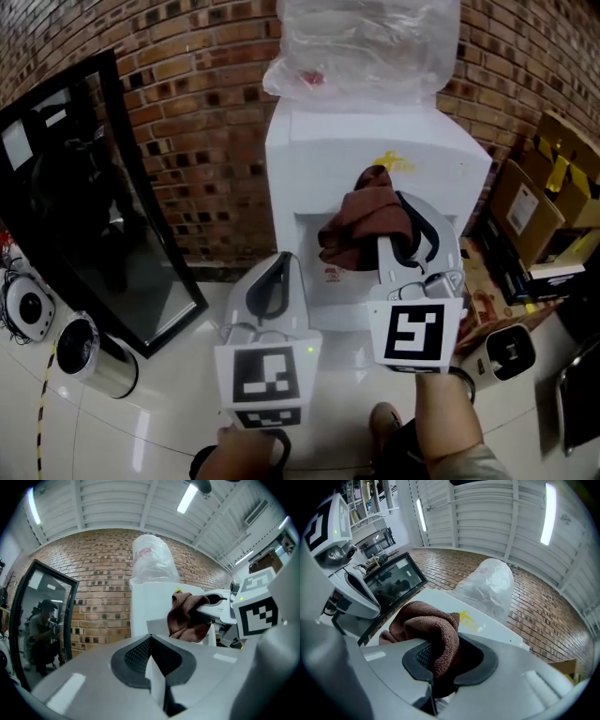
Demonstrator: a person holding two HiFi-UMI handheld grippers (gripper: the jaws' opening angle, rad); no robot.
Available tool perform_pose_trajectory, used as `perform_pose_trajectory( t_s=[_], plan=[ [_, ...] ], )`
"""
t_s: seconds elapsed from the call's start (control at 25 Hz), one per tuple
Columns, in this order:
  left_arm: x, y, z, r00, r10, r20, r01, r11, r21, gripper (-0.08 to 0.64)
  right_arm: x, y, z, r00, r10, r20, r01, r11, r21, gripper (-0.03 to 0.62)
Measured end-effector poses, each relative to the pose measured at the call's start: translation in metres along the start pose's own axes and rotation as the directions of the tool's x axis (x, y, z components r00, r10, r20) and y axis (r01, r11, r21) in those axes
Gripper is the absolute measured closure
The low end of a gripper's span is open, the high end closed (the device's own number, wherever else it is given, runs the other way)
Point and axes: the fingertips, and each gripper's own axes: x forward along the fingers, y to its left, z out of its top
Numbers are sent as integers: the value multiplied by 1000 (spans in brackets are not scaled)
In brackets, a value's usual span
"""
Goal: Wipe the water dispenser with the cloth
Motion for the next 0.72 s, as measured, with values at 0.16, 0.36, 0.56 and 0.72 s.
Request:
perform_pose_trajectory(
  t_s=[0.16, 0.36, 0.56, 0.72],
  plan=[
    [4, -26, 7, 999, -47, 16, 47, 999, -6, 560, -11, -30, -26, 998, -25, -58, 27, 999, 34, 508],
    [-1, -66, 14, 992, -118, 39, 118, 993, 9, 560, -26, -64, -64, 988, -79, -136, 81, 997, 6, 508],
    [-1, -111, 4, 980, -197, 6, 196, 980, 41, 560, -38, -95, -95, 971, -132, -201, 135, 991, 0, 509],
    [0, -145, -13, 966, -256, -37, 258, 963, 80, 560, -46, -103, -131, 954, -129, -271, 135, 991, 1, 509]
  ],
)
